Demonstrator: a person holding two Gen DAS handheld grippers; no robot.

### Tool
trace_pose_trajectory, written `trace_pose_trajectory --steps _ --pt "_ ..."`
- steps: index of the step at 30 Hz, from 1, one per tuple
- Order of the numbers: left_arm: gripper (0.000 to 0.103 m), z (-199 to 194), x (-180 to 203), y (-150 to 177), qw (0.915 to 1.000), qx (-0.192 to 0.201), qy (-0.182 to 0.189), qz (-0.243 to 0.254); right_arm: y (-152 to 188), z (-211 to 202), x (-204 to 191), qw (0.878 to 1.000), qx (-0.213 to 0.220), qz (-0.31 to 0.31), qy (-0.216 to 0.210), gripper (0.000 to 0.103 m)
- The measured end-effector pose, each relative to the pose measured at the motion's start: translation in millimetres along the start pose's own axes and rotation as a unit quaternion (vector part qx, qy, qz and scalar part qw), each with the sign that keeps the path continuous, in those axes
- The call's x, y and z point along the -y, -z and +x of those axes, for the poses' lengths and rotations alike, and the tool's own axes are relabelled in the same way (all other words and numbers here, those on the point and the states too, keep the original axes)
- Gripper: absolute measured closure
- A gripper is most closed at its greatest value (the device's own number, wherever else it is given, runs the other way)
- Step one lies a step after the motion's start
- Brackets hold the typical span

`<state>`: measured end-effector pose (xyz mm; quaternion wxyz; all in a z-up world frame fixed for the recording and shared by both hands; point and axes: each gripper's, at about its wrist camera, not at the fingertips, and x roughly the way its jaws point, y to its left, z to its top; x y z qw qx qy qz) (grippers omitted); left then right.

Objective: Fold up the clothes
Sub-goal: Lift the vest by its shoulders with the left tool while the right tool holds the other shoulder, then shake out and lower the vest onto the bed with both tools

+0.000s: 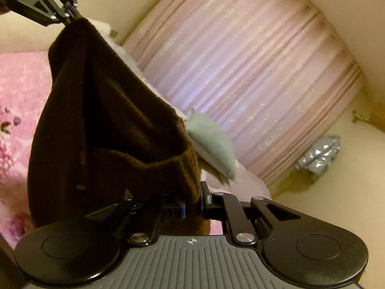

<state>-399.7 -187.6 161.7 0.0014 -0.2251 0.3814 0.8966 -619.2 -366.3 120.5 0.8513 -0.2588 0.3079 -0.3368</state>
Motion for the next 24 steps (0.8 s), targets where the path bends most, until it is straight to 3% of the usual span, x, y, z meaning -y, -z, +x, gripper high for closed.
trace_pose_trajectory --steps 4,8,11,15,16,19,20,22,23,24 --pt "0.1 15.6 -26.0 -25.4 0.9998 0.007 0.013 0.014 -39.3 5.8 14.9 1.0 -0.001 0.009 -0.004 0.093" --pt "0.098 79.7 -59.8 -31.8 0.9987 -0.008 0.04 0.032 -52.1 69.9 42.5 0.999 -0.014 0.004 -0.041 0.093" --pt "0.098 163.5 -84.4 -29.4 0.9955 -0.014 0.069 0.064 -44.6 170.6 51.1 0.996 -0.027 -0.025 -0.077 0.093" --pt "0.096 310.8 -94.8 -16.1 0.9939 -0.064 0.067 0.06 -21.0 323.9 48.7 0.992 -0.048 -0.028 -0.11 0.093" --pt "0.091 345.1 -93.6 -5.5 0.9928 -0.09 0.065 0.044 -13.7 362.6 45.3 0.992 -0.055 -0.025 -0.11 0.091" --pt "0.086 415.8 -87.2 38.3 0.9841 -0.158 0.081 0.012 26.5 447.0 28.5 0.988 -0.083 -0.004 -0.129 0.025" --pt "0.085 421.2 -87.9 58.5 0.9811 -0.161 0.103 0.032 39.4 465.1 24.6 0.984 -0.091 0.014 -0.151 0.024" --pt "0.075 422.9 -86.1 105.5 0.9729 -0.2 0.114 0.021 66.7 484.6 18.4 0.974 -0.123 0.047 -0.187 0.024" --pt "0.075 419.6 -89.6 131.2 0.9677 -0.21 0.131 0.048 83.1 489.2 14.5 0.967 -0.142 0.06 -0.203 0.024" --pt "0.075 415.1 -92.0 157.2 0.9605 -0.239 0.136 0.039 95.4 495.3 9.0 0.96 -0.163 0.075 -0.216 0.024"
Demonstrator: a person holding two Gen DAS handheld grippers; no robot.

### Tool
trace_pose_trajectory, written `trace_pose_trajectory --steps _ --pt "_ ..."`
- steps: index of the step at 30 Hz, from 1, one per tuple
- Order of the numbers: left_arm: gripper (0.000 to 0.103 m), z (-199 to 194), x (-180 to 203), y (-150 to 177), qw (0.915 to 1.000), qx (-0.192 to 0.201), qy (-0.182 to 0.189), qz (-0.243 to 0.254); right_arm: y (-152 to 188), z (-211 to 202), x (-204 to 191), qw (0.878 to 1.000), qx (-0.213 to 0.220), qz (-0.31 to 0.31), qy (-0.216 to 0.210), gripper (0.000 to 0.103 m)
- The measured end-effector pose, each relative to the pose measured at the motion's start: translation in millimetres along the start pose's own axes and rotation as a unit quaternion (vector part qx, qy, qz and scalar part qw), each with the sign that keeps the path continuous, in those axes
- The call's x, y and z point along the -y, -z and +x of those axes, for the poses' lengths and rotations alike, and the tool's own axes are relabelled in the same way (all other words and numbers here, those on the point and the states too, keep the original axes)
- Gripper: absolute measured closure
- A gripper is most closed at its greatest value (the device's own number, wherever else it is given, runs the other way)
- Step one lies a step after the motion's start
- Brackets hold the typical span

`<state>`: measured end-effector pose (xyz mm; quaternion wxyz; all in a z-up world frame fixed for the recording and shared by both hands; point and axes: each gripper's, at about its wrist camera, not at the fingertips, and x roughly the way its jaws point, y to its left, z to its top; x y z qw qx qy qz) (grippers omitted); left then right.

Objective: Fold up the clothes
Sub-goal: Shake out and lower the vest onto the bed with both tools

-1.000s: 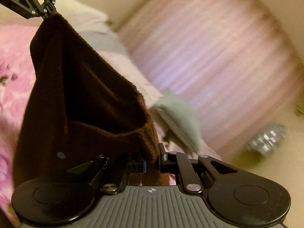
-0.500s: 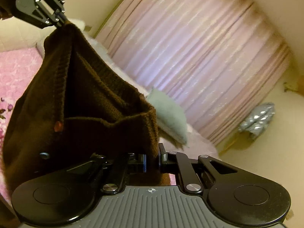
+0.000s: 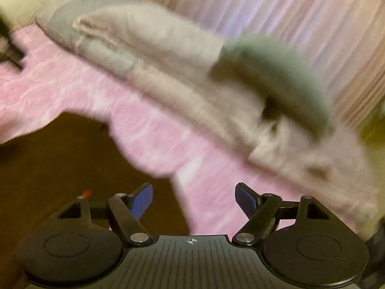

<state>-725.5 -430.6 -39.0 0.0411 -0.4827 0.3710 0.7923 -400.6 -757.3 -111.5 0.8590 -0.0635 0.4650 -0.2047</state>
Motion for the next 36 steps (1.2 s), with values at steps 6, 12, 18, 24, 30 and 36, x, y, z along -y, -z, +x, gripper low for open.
trace_pose_trajectory --steps 6,12,18,24,30,36 --pt "0.071 -8.6 5.2 144.4 0.99 -0.114 0.081 -0.022 64.8 13.7 -12.7 0.986 -0.106 0.116 -0.057 0.024" --pt "0.071 -14.2 -0.1 232.1 0.9748 -0.146 0.168 0.014 139.1 -8.1 -40.8 0.964 -0.175 0.193 -0.056 0.024" --pt "0.064 -2.5 -5.8 248.3 0.9679 -0.128 0.194 0.097 198.6 -44.1 -64.8 0.939 -0.208 0.27 -0.039 0.024" --pt "0.095 6.0 -6.1 246.9 0.9553 -0.117 0.159 0.22 231.1 -56.9 -82.9 0.917 -0.197 0.343 -0.045 0.024" --pt "0.1 -44.7 -55.3 225.4 0.9344 -0.088 0.151 0.31 250.1 -65.7 -89.3 0.907 -0.169 0.384 -0.036 0.024" --pt "0.103 -44.1 -72.2 223.9 0.9165 -0.072 0.08 0.385 251.8 -61.1 -93.8 0.916 -0.153 0.371 -0.022 0.024"
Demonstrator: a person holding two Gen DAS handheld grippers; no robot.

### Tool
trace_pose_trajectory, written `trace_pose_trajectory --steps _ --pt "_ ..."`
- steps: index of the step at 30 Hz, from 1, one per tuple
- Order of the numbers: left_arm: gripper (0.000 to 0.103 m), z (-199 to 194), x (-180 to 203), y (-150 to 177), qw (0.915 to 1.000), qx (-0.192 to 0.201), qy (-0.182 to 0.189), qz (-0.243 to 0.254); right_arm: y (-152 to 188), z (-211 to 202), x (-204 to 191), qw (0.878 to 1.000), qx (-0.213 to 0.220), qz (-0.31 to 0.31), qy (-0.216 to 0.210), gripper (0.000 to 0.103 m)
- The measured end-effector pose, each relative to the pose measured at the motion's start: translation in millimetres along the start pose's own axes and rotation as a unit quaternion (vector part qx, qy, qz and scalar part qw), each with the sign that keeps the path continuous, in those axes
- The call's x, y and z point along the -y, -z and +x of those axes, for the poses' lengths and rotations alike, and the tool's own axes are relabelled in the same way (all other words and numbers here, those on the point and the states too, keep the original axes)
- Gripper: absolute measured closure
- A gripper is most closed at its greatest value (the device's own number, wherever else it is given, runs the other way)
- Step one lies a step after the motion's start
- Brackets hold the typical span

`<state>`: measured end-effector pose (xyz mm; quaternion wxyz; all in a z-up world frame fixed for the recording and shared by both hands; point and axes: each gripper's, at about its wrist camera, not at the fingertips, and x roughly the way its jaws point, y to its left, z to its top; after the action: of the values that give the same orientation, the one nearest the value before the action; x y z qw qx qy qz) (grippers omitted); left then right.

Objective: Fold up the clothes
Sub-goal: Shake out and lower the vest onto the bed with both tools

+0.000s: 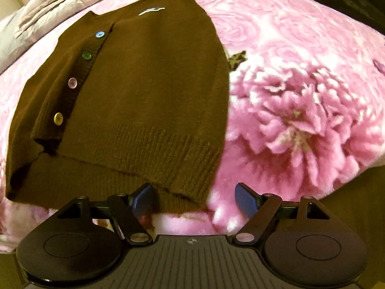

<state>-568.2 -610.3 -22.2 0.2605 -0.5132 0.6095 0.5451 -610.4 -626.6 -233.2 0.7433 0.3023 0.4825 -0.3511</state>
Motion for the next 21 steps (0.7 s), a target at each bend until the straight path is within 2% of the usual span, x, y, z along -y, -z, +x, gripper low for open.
trace_pose_trajectory --steps 1,2,3,4,5,6,8,9,11,12,13,14,15,16,17,18,19,21 --pt "0.103 -1.7 3.7 1.1 0.9998 0.006 -0.011 0.016 -0.3 1.2 -5.6 1.0 0.002 -0.022 0.013 0.024" --pt "0.102 -3.2 12.0 1.6 0.9963 0.015 -0.029 0.08 0.1 3.1 -12.8 0.998 0.005 -0.048 0.027 0.024" --pt "0.093 -5.9 21.9 3.6 0.9933 0.025 -0.04 0.106 1.0 4.6 -19.3 0.997 0.007 -0.074 0.037 0.024" --pt "0.076 -6.9 30.7 5.6 0.9889 0.033 -0.047 0.137 2.1 5.9 -25.4 0.994 0.008 -0.099 0.045 0.024" --pt "0.069 -6.7 43.4 9.9 0.9726 0.043 -0.057 0.221 3.7 6.0 -33.0 0.99 0.01 -0.133 0.054 0.024" --pt "0.062 -3.1 58.3 13.9 0.9576 0.052 -0.061 0.277 5.7 5.4 -39.5 0.985 0.012 -0.163 0.059 0.024" --pt "0.062 6.2 83.5 25.8 0.9296 0.059 -0.056 0.359 9.9 4.6 -49.6 0.976 0.018 -0.209 0.064 0.024" --pt "0.062 12.1 90.2 30.3 0.8985 0.058 -0.067 0.43 11.8 5.1 -53.1 0.972 0.021 -0.224 0.066 0.024" --pt "0.062 29.9 102.9 42.7 0.8717 0.06 -0.079 0.48 15.4 7.4 -58.1 0.967 0.026 -0.242 0.068 0.024" --pt "0.062 41.0 104.0 48.2 0.848 0.054 -0.098 0.518 16.3 7.9 -58.7 0.967 0.027 -0.244 0.068 0.024" --pt "0.063 52.1 105.0 53.4 0.8215 0.049 -0.118 0.556 16.7 7.7 -57.5 0.968 0.028 -0.24 0.068 0.024" --pt "0.065 61.9 104.8 56.2 0.7862 0.049 -0.147 0.598 17.2 7.4 -56.1 0.969 0.03 -0.236 0.069 0.024" --pt "0.066 65.9 103.1 54.9 0.7808 0.054 -0.16 0.602 18.0 6.6 -54.7 0.969 0.032 -0.233 0.071 0.024" --pt "0.083 62.0 100.6 49.6 0.7873 0.059 -0.156 0.594 19.1 4.9 -53.6 0.969 0.034 -0.232 0.075 0.024" --pt "0.094 55.2 98.7 43.8 0.7883 0.066 -0.157 0.591 21.4 2.9 -53.3 0.968 0.039 -0.236 0.079 0.024" --pt "0.099 47.7 96.5 38.1 0.7901 0.073 -0.157 0.588 23.6 0.7 -54.6 0.965 0.046 -0.244 0.081 0.024" --pt "0.099 33.9 92.2 33.2 0.7972 0.088 -0.151 0.578 25.4 -1.7 -56.5 0.962 0.053 -0.254 0.081 0.024" --pt "0.1 11.2 84.0 28.4 0.7609 0.108 -0.162 0.619 29.6 -7.1 -62.4 0.955 0.069 -0.276 0.081 0.024"
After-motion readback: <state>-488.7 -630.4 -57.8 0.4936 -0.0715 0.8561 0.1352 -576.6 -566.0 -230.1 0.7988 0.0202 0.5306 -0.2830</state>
